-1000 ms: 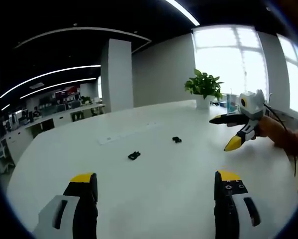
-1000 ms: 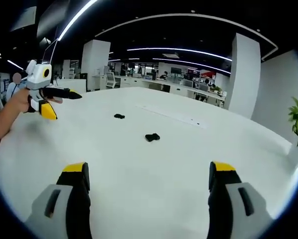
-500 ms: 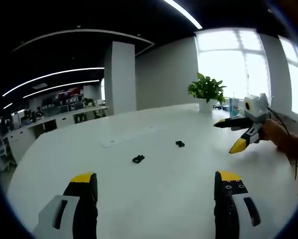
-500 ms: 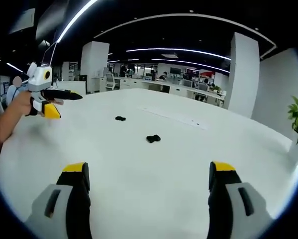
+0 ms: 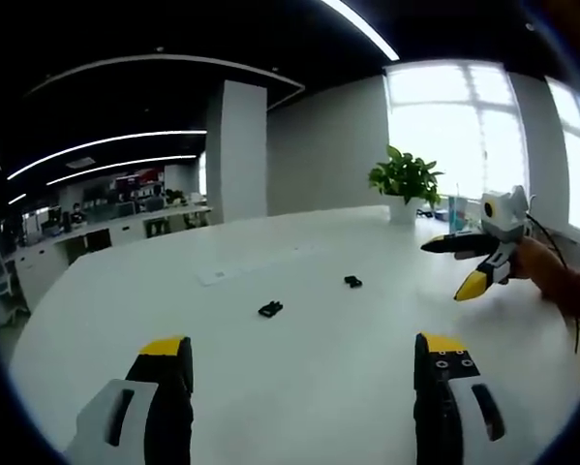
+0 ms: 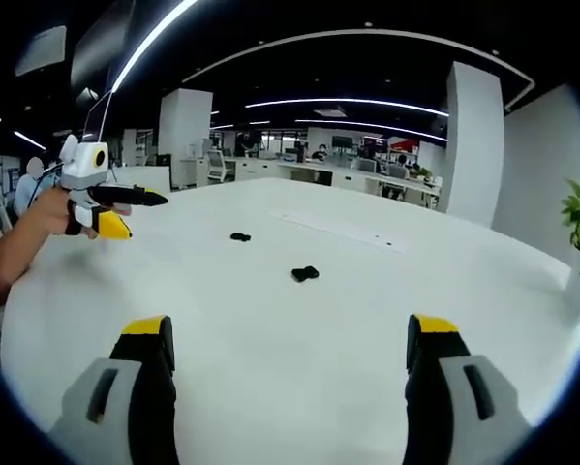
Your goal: Snap the two parts of the plastic buckle together until the buckle closes and remains connected.
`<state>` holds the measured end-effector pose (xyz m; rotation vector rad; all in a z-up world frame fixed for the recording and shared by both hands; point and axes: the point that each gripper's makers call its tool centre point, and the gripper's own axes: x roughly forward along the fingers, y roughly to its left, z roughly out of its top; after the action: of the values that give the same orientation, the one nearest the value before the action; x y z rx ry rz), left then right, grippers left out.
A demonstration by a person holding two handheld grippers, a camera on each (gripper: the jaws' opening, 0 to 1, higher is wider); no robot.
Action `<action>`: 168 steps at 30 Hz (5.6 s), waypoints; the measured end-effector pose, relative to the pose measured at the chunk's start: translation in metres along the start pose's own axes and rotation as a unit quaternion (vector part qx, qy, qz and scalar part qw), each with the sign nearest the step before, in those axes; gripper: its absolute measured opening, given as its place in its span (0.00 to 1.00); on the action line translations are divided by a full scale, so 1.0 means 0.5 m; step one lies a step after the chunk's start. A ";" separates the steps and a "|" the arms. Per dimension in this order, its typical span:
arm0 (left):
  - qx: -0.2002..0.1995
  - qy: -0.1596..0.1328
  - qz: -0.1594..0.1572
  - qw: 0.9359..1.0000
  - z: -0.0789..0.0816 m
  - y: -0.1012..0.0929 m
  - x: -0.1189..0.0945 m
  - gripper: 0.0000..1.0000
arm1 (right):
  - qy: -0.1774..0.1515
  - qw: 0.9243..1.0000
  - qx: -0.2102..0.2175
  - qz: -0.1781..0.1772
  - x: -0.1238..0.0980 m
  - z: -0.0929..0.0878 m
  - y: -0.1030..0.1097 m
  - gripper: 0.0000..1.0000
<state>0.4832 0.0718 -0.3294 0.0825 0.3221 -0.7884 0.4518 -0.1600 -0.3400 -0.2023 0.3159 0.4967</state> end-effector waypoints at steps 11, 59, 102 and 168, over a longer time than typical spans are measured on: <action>0.004 0.007 0.011 1.000 -0.011 0.015 0.009 0.99 | -0.005 1.000 0.010 -0.007 0.006 0.009 0.001 1.00; -0.002 0.004 0.025 1.000 -0.013 0.059 0.094 0.99 | -0.001 0.999 0.031 -0.040 0.108 0.036 -0.038 0.95; 0.005 0.024 0.010 1.000 -0.009 0.044 0.156 0.99 | 0.007 0.998 0.042 -0.048 0.161 0.040 -0.072 0.94; 0.035 0.057 -0.047 0.997 0.043 0.145 0.298 0.88 | 0.023 0.996 0.041 -0.075 0.269 0.053 -0.115 0.84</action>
<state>0.6381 0.0170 -0.3593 0.1801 0.4077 -0.8902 0.5987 -0.1442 -0.3552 -0.1566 0.3631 0.3292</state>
